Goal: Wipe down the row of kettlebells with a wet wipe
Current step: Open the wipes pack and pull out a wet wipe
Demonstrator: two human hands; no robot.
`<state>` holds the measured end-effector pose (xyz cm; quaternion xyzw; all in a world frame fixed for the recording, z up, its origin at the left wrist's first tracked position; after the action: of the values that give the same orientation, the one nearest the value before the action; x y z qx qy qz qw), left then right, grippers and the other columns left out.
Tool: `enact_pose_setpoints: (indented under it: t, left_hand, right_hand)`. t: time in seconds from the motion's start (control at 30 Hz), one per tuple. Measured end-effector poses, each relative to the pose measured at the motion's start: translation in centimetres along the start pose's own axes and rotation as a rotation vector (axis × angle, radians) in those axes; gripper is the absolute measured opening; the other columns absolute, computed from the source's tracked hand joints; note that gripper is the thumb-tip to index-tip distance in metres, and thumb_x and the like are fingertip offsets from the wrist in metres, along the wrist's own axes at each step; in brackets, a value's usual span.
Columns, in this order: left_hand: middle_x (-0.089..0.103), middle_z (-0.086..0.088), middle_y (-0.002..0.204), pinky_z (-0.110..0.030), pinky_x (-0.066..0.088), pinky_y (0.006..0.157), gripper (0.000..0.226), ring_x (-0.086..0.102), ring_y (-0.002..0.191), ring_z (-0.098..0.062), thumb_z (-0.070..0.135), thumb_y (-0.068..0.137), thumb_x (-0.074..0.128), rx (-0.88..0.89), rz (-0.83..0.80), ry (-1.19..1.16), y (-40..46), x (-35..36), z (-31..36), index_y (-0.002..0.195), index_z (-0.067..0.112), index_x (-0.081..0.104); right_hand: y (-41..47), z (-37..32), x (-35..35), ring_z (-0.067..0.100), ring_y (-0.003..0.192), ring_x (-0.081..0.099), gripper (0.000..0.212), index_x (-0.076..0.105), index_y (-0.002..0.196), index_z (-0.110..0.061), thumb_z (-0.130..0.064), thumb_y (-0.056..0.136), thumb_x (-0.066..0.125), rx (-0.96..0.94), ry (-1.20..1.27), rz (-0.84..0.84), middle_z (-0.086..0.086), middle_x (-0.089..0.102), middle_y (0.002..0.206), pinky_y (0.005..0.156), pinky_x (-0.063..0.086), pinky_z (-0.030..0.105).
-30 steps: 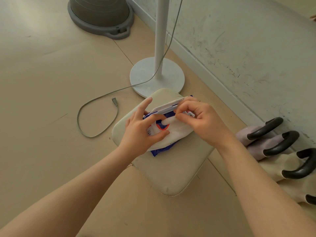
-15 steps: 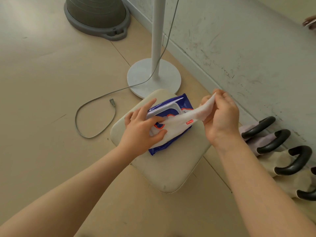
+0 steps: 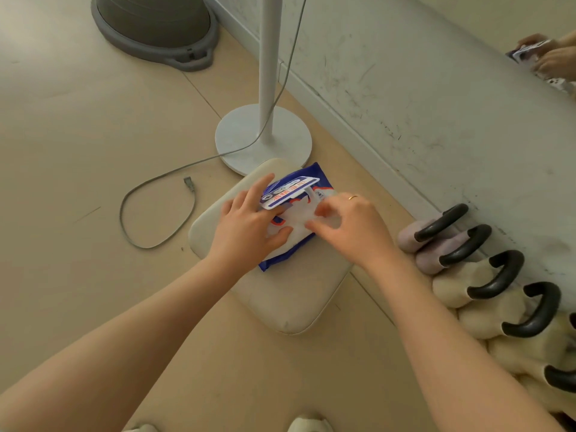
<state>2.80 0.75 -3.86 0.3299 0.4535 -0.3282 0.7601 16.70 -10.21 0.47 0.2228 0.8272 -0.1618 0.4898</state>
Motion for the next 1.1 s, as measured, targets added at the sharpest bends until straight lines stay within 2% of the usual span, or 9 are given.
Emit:
enact_pose_setpoints:
  t: [0.1, 0.23, 0.3, 0.43, 0.53, 0.7, 0.8, 0.97, 1.1]
  left_hand:
    - [0.052, -0.013, 0.136, -0.045, 0.046, 0.085, 0.05, 0.059, 0.105, -0.038, 0.046, 0.077, 0.05, 0.013, 0.003, 0.036, -0.1, 0.1, 0.1, 0.11, 0.013, 0.069]
    - [0.055, -0.013, 0.134, -0.044, 0.047, 0.081, 0.046, 0.061, 0.096, -0.039, 0.039, 0.074, 0.056, 0.013, 0.03, 0.056, -0.1, 0.1, 0.2, 0.106, 0.007, 0.068]
    - [0.054, -0.012, 0.135, -0.044, 0.042, 0.086, 0.039, 0.06, 0.097, -0.038, 0.034, 0.074, 0.059, -0.026, 0.062, 0.027, -0.1, 0.0, -0.1, 0.104, 0.01, 0.067]
    - [0.057, -0.012, 0.13, -0.041, 0.036, 0.095, 0.028, 0.051, 0.109, -0.028, 0.029, 0.08, 0.055, 0.233, 0.216, 0.073, -0.5, 0.2, -0.4, 0.105, 0.018, 0.056]
    - [0.053, -0.011, 0.131, -0.042, 0.048, 0.091, 0.041, 0.053, 0.113, -0.028, 0.023, 0.084, 0.058, 0.42, 0.197, 0.11, -0.8, 0.3, -0.5, 0.123, 0.019, 0.046]
    - [0.061, -0.013, 0.128, -0.043, 0.045, 0.099, 0.054, 0.059, 0.118, -0.029, 0.038, 0.086, 0.046, 0.327, -0.042, 0.137, -1.3, 1.1, -0.6, 0.128, 0.004, 0.054]
    - [0.062, -0.011, 0.126, -0.037, 0.036, 0.102, 0.051, 0.06, 0.116, -0.027, 0.036, 0.086, 0.044, 0.315, -0.084, 0.18, -1.0, 1.4, -0.5, 0.123, 0.005, 0.06]
    - [0.06, -0.012, 0.128, -0.04, 0.043, 0.099, 0.056, 0.058, 0.118, -0.031, 0.039, 0.083, 0.042, 0.24, -0.159, 0.133, -0.9, 0.7, 0.8, 0.124, 0.003, 0.057]
    - [0.055, -0.015, 0.132, -0.044, 0.04, 0.101, 0.052, 0.05, 0.123, -0.035, 0.038, 0.084, 0.043, 0.167, -0.077, 0.035, -0.4, -0.7, 3.2, 0.12, 0.003, 0.057]
  right_hand:
    - [-0.4, -0.6, 0.3, 0.019, 0.088, 0.056, 0.012, 0.069, 0.087, -0.018, -0.028, 0.082, 0.065, -0.038, -0.064, -0.035, 0.001, 0.066, 0.087, 0.071, 0.045, 0.031]
    - [-1.0, -1.0, -1.2, 0.007, 0.063, 0.05, 0.014, 0.06, 0.063, -0.014, -0.009, 0.077, 0.06, -0.032, 0.827, -0.01, -0.01, 0.055, 0.059, 0.063, 0.041, 0.019]
    - [-1.0, -0.4, -2.0, 0.005, 0.056, 0.041, 0.018, 0.051, 0.058, -0.015, -0.008, 0.074, 0.05, 0.003, 1.047, 0.048, -0.01, 0.046, 0.053, 0.055, 0.034, 0.015]
    - [-0.9, 0.7, -0.9, 0.017, 0.063, 0.034, 0.023, 0.043, 0.049, -0.023, -0.018, 0.071, 0.048, 0.182, 0.968, 0.057, 0.01, 0.038, 0.066, 0.056, 0.027, 0.025]
    - [-1.1, 1.4, 0.8, 0.009, 0.057, 0.038, 0.022, 0.045, 0.056, -0.019, -0.02, 0.076, 0.052, 0.302, 0.988, 0.081, 0.0, 0.044, 0.057, 0.056, 0.03, 0.023]
    - [-0.5, 1.3, 2.2, 0.007, 0.065, 0.045, 0.016, 0.049, 0.06, -0.015, -0.022, 0.073, 0.052, 0.347, 1.014, 0.189, 0.003, 0.052, 0.078, 0.057, 0.038, 0.01]
    - [0.1, 1.5, 2.8, 0.007, 0.077, 0.05, 0.027, 0.049, 0.062, -0.015, -0.007, 0.088, 0.05, 0.343, 1.032, 0.181, -0.002, 0.057, 0.092, 0.073, 0.04, 0.019]
    - [-0.2, 1.4, 3.3, 0.003, 0.073, 0.052, 0.026, 0.052, 0.062, -0.017, -0.01, 0.088, 0.054, 0.328, 0.962, 0.291, -0.005, 0.058, 0.084, 0.067, 0.041, 0.011]
    - [-1.7, 2.1, 2.1, 0.013, 0.059, 0.041, 0.021, 0.051, 0.054, -0.024, -0.023, 0.075, 0.054, 0.329, 1.109, 0.313, -0.004, 0.048, 0.056, 0.059, 0.034, 0.026]
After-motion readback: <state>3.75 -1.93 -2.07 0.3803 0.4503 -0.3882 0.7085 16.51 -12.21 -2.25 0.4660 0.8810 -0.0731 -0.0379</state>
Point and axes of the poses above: each hand's wrist, its own y-axis towards the middle knuckle, its own x-axis out of the palm, z = x × y, the point moved 1 cm from there along y, towards the middle knuckle
